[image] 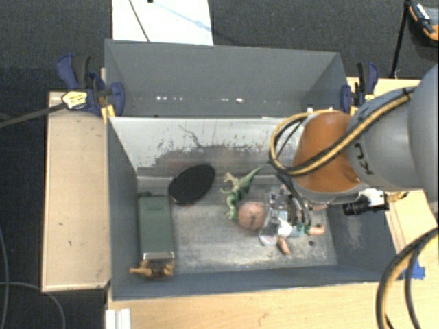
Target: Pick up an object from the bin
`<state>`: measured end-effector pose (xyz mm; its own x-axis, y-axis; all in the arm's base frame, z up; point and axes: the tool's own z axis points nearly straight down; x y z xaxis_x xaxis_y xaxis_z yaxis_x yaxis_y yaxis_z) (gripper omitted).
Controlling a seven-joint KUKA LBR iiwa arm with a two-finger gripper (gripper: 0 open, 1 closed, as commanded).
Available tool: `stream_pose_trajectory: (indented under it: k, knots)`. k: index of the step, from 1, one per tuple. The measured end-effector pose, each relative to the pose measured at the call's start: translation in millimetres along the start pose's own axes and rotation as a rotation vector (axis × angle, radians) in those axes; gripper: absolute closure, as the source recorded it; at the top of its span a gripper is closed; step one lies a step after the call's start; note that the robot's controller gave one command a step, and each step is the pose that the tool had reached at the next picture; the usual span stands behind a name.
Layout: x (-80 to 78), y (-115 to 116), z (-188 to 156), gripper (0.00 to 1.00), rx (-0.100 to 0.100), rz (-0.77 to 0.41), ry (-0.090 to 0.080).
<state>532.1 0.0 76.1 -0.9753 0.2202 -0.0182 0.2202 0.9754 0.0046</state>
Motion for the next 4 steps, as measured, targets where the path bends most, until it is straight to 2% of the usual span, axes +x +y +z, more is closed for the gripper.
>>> stream_pose_trajectory:
  k: [1, 2, 3, 4]
  knots:
    - [-27.8, 9.8, -21.5, 1.0, 0.005, -0.011, 0.021]
    - [-16.2, -18.2, -54.4, 1.0, 0.004, -0.01, 0.017]
    - [51.0, -10.7, -54.7, 1.0, 0.006, 0.013, 0.018]
    - [-14.8, -62.8, -117.3, 0.0, 0.005, -0.015, 0.006]
